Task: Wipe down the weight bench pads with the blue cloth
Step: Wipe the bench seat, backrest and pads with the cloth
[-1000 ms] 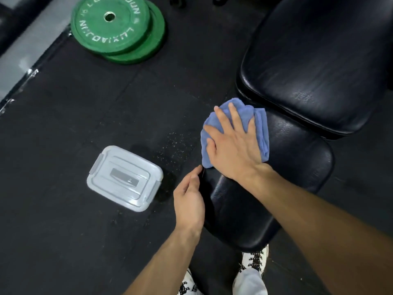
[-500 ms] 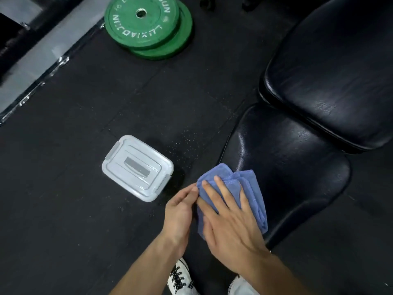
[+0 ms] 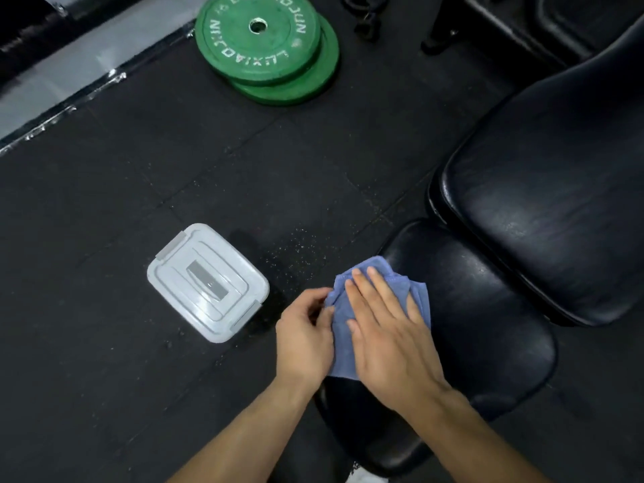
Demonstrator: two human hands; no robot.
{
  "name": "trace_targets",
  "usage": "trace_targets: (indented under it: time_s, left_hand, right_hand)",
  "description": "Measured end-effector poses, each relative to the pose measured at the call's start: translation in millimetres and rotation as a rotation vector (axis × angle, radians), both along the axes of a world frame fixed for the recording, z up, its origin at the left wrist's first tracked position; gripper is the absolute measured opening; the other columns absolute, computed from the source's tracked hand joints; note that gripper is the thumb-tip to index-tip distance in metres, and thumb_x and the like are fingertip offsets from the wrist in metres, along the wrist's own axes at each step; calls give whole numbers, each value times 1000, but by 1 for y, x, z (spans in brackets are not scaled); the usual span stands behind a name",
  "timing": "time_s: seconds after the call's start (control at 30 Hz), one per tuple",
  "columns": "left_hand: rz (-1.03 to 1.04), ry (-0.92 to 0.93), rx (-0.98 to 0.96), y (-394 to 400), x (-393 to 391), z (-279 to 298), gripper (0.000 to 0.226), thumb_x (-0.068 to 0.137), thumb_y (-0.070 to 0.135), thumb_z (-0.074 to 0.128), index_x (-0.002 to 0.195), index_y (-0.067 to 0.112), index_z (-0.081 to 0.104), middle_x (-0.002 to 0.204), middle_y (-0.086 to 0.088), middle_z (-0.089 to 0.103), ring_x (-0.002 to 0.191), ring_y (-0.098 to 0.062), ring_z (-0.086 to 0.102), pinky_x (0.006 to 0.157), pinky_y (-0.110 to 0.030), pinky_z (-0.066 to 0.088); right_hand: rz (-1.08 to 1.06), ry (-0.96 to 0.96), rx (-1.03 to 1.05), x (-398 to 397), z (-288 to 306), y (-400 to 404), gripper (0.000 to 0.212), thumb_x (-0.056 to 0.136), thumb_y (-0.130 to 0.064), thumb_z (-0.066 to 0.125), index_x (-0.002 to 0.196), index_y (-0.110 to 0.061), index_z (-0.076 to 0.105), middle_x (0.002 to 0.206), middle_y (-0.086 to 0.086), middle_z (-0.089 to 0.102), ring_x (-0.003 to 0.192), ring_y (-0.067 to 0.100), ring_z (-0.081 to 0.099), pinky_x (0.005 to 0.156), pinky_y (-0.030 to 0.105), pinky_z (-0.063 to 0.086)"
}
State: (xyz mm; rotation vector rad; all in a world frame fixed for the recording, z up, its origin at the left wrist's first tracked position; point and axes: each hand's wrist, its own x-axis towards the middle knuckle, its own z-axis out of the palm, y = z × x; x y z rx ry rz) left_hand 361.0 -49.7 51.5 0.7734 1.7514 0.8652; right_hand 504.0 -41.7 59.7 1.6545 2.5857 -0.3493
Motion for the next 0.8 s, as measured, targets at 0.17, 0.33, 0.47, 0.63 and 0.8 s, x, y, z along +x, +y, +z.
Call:
trace_targets:
  time_s: [0.17, 0.33, 0.47, 0.63, 0.8]
  left_hand:
    - [-1, 67, 20, 77, 35, -12, 24, 98, 9, 57, 104, 22, 76, 90, 13, 75, 87, 0, 69, 68, -6, 47]
    - [-59, 183, -16, 132, 54, -11, 21, 97, 14, 57, 112, 19, 72, 99, 7, 73, 92, -11, 68, 81, -23, 50]
    - [-34, 268, 52, 143, 58, -2, 27, 100, 15, 56, 125, 16, 68, 125, 0, 67, 114, -14, 63, 93, -16, 45]
    - [-355, 132, 55, 134, 66, 0, 40, 107, 22, 39, 142, 28, 57, 135, 9, 66, 121, -7, 60, 89, -3, 39]
    - [-495, 195, 13, 143, 49, -11, 34, 106, 27, 38, 119, 26, 69, 114, 2, 74, 105, -18, 65, 90, -29, 48]
  right_hand:
    - [22, -94, -5, 18, -3, 88, 61, 101, -35, 23, 150, -9, 50, 160, 6, 46, 155, 23, 28, 121, 51, 31]
    - [-36, -128, -56, 38, -4, 150, 71, 98, -40, 9, 142, -13, 57, 149, 0, 57, 152, 20, 33, 124, 50, 21]
    - [-128, -129, -89, 49, 3, 171, 54, 107, -38, 24, 147, -13, 50, 154, 4, 51, 156, 22, 25, 127, 56, 7]
    - [31, -40, 0, 65, 19, 164, 61, 103, -37, 20, 139, -5, 58, 147, 14, 56, 144, 30, 46, 121, 48, 31]
    - [-96, -38, -294, 54, 14, 173, 44, 109, -33, 27, 134, -13, 57, 133, 10, 60, 122, 32, 54, 105, 45, 42]
